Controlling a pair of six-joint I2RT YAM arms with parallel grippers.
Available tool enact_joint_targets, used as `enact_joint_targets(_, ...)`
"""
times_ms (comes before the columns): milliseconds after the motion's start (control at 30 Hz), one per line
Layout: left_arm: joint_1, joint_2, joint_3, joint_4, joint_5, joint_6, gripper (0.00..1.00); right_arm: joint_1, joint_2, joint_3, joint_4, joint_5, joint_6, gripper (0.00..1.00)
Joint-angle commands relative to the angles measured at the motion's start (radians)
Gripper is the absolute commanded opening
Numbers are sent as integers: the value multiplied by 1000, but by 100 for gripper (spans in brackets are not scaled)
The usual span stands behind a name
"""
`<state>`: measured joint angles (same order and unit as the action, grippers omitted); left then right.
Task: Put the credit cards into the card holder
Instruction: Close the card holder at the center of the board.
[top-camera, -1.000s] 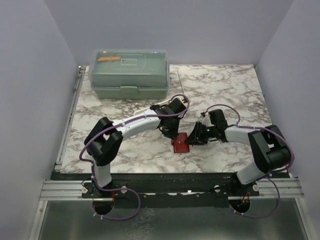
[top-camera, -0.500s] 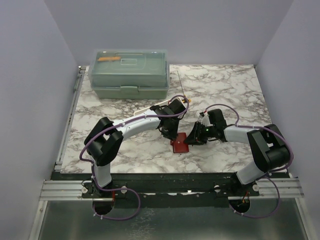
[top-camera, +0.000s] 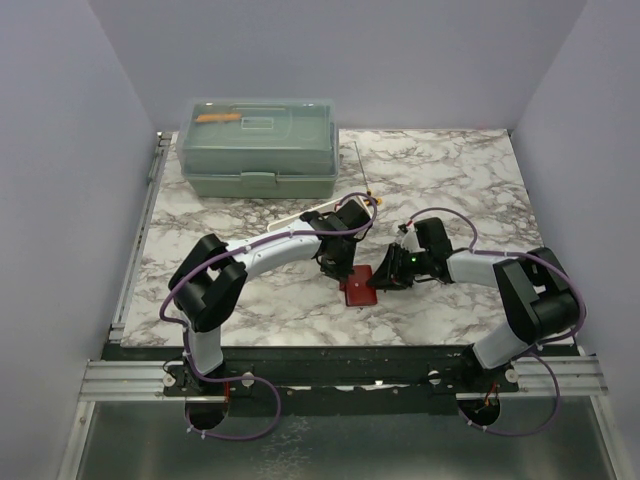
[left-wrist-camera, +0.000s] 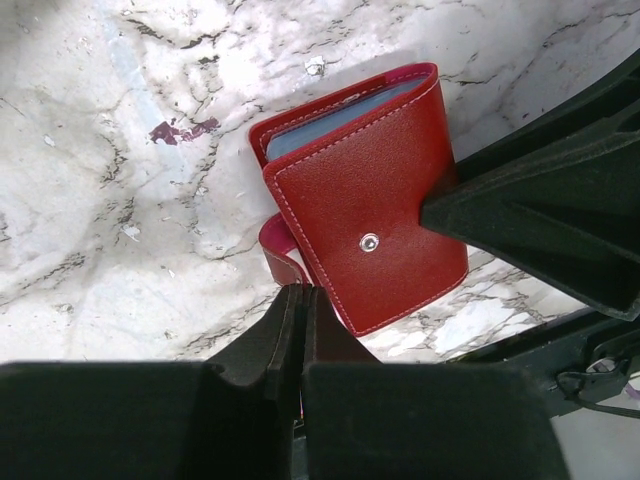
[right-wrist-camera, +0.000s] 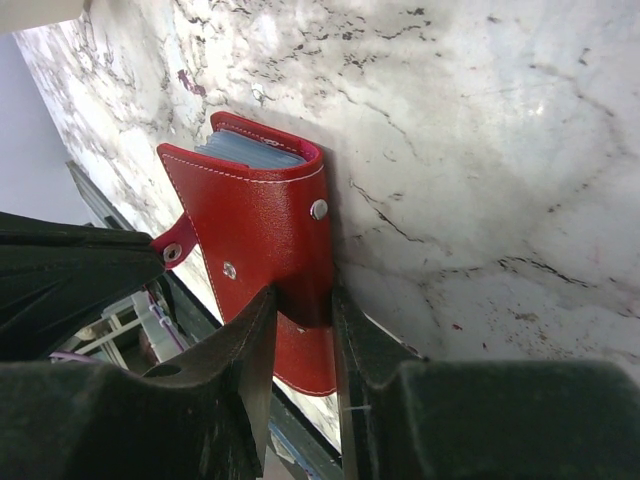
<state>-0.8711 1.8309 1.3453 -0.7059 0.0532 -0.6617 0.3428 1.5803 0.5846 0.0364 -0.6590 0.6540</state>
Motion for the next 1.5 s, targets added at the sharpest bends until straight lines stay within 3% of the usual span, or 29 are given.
enact_joint_targets(0,-5,28,26,-20,-15,15,0,20,28,21,5,22,-11,28)
enact_joint_targets(733,-49,78,94,12,57,62,0,32,33,26,19,28,9,28)
enact_joint_targets(1467,-52,116,130,15,43,61,0,41,47,31,13,30,6,28)
